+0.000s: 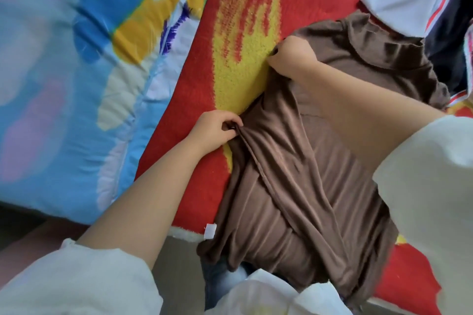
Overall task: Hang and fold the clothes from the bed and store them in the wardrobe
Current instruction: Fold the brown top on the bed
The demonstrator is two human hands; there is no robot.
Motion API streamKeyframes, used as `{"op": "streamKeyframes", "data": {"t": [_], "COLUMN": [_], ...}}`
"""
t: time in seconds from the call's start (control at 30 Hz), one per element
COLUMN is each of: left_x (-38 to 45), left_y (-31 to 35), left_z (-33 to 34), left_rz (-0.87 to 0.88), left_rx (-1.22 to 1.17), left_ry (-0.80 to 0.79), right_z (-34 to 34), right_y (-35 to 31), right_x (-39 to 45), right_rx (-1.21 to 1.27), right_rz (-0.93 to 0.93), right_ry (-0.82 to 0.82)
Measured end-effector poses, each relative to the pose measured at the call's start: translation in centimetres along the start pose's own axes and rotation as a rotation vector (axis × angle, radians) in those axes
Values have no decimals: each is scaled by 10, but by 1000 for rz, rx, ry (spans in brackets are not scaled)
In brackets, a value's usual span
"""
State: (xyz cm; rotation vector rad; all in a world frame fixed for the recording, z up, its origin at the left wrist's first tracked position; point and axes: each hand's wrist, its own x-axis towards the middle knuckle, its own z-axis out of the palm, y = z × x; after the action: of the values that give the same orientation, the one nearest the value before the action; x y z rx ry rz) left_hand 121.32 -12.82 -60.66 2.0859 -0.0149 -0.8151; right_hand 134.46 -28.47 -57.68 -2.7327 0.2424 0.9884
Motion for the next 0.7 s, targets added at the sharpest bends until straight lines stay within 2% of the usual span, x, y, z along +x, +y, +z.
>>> {"op": "streamKeyframes", "data": {"t": [0.07,0.13,0.17,0.23,0.33,0.37,0.43,0.57,0.63,0.7], "left_x": [0,-3,-5,-10,-11,-11,-9,-3,-1,-1], "left_y": [-3,-4,-3,-5,-6,-6,0,2,1,3], "left_z": [-2,0,1,4,8,8,10,8,7,7], "left_rz": [0,-12,-10,-9,-63,-94,-154,-194,-186,-185], "left_rx": [-45,-64,-59,-45,17,64,179,299,306,317], "left_ry": [0,52,83,163,224,211,164,118,106,105], "right_z": [-5,-15,-17,-16,-13,-9,-5,-11,-13,-10], "right_y": [6,13,17,22,16,13,6,-8,-7,5], "right_x": [9,14,15,15,17,20,23,17,12,8], "right_rx": [314,726,844,919,959,948,759,-11,-111,-49], "right_rz": [-17,48,85,130,137,135,93,-127,-200,-204], "right_ry": [4,-39,-72,-104,-55,-28,51,108,126,140]}}
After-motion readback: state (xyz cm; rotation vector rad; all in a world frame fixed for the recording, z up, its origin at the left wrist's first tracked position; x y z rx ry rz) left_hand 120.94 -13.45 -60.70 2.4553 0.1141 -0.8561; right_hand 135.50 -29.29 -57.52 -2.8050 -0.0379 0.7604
